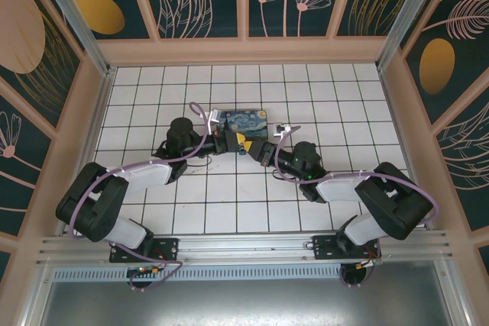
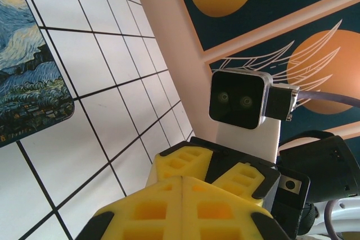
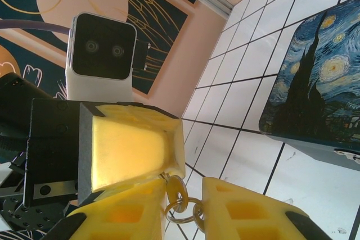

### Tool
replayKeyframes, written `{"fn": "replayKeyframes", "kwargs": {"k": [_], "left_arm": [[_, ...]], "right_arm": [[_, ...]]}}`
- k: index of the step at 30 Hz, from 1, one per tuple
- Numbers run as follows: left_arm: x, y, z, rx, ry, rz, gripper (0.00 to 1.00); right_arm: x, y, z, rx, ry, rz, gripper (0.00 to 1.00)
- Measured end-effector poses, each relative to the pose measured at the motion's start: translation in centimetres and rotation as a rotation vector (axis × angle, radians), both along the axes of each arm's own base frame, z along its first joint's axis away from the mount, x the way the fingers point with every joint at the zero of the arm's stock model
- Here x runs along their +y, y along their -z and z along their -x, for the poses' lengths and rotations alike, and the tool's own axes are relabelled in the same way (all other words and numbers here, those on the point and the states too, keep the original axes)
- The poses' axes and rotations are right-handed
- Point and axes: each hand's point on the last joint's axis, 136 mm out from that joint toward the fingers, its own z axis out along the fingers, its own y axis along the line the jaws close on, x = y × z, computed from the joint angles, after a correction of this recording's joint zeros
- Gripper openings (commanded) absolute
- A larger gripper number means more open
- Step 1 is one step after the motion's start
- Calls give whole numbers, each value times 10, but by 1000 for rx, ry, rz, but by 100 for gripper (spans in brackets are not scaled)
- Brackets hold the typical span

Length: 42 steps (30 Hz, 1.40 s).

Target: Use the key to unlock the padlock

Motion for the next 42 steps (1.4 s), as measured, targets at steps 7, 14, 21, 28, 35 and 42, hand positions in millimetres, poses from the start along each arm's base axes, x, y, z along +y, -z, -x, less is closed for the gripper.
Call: {"fn": "replayKeyframes", "kwargs": {"k": [7,14,21,28,35,42], "left_arm": [[0,0,1,-7,0,8,0],[0,0,1,-3,0,11,0],[1,0,1,-1,-1,10,0],[3,3,0,7,-10,11,0],[3,3,-2,3,-14,16,0],[3,3,-5,12,-37,16,36]], "right_arm": [[-3,-4,-2,-8,8,-8,20],[-3,-5,-1,-9,2,-9,17],[-1,-4,1,-4,-15,-11,14],[1,-3,1,3,-31,-10,6],[1,-4,0,11,-30,-16,0],[-1,-3,-1,22,-15,-11,0]]}}
